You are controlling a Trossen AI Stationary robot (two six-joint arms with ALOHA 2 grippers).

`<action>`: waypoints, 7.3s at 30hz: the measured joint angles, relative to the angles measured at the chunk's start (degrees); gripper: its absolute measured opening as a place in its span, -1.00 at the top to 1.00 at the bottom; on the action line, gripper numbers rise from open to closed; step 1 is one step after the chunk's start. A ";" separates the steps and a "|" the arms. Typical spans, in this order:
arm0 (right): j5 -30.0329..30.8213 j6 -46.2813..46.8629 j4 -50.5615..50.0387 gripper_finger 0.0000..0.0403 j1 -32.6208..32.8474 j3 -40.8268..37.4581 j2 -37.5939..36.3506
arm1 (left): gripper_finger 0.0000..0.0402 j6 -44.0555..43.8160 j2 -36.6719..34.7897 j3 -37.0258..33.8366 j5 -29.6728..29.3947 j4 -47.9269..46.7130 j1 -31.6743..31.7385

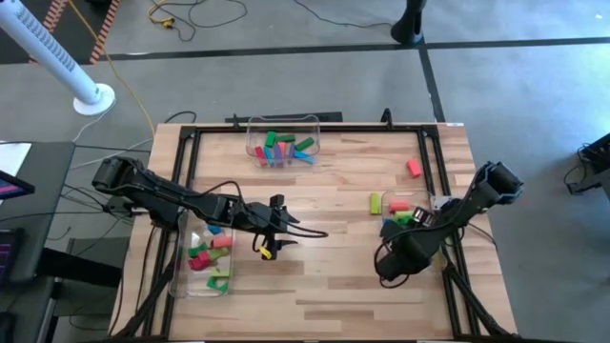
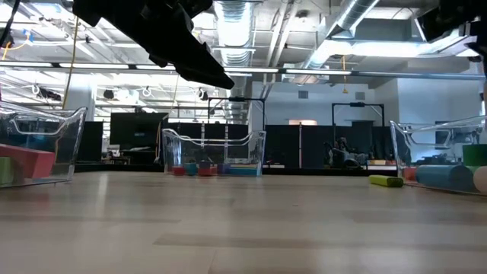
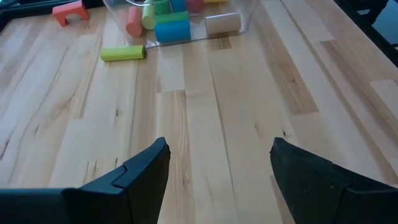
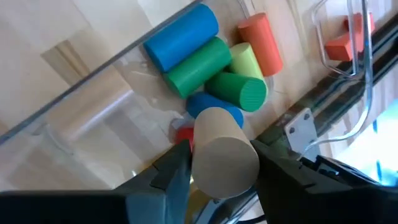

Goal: Sort blocks by size
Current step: Put the brown cylindrical block into the right transparent bin, then put the orange arc block into the left transparent bin

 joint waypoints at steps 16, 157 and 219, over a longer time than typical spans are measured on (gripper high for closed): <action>-2.64 4.58 0.77 -0.15 3.25 0.02 0.00 | -0.33 0.44 0.00 0.00 -0.01 0.04 0.00; -5.55 -44.79 49.37 -0.29 -75.10 -30.50 -15.87 | -0.33 0.98 -9.51 -2.05 2.35 -2.93 -5.64; -1.86 -49.98 49.45 0.23 -70.17 -32.87 -15.85 | -0.33 1.49 -9.46 -2.05 0.65 -4.13 -5.64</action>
